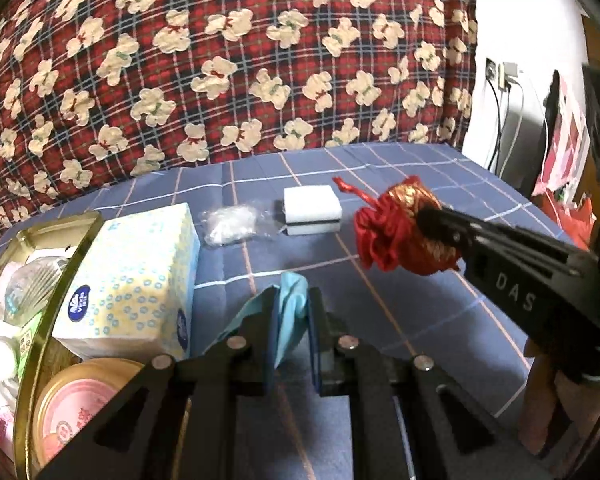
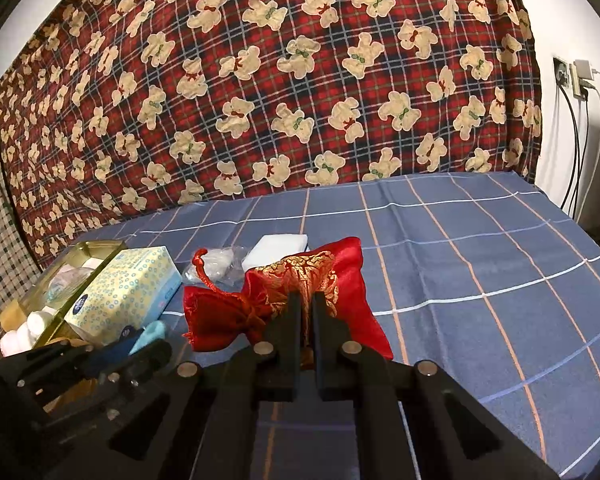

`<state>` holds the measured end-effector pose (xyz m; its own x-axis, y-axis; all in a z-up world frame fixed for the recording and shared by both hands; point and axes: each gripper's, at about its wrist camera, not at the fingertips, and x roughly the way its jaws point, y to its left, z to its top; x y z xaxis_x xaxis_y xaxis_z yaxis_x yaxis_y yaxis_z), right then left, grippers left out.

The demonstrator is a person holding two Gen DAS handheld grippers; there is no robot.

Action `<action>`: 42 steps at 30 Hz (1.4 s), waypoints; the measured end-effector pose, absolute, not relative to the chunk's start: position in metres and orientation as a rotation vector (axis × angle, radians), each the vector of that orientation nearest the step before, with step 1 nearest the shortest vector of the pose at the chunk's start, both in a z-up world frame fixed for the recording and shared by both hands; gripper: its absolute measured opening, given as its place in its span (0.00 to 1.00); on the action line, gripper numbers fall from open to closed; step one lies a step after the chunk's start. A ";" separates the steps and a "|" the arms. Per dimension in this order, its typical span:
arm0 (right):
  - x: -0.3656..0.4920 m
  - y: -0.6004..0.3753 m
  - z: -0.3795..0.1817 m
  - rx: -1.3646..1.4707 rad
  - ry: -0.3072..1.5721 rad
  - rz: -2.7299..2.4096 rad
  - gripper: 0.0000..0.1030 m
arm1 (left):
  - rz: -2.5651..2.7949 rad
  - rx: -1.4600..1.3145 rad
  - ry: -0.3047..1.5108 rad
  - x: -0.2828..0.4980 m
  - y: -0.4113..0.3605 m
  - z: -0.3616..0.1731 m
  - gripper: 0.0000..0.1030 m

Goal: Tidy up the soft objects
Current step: 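Lift the teal cloth and red pouch with both tools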

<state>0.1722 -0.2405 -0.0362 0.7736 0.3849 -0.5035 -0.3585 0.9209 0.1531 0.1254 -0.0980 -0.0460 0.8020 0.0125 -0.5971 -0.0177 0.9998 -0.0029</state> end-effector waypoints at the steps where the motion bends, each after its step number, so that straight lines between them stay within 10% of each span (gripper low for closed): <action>1: 0.172 -0.241 -0.036 0.049 0.554 0.402 0.06 | 0.020 -0.016 0.633 0.125 -0.097 -0.045 0.10; 42: 0.142 -0.230 -0.025 -0.037 0.394 0.371 0.06 | 0.045 -0.060 0.392 0.087 -0.089 -0.026 0.10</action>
<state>0.1421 -0.2301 -0.0251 0.8572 0.3461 -0.3813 -0.3602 0.9322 0.0363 0.0865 -0.0892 -0.0258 0.9231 0.0325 -0.3831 -0.0557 0.9972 -0.0496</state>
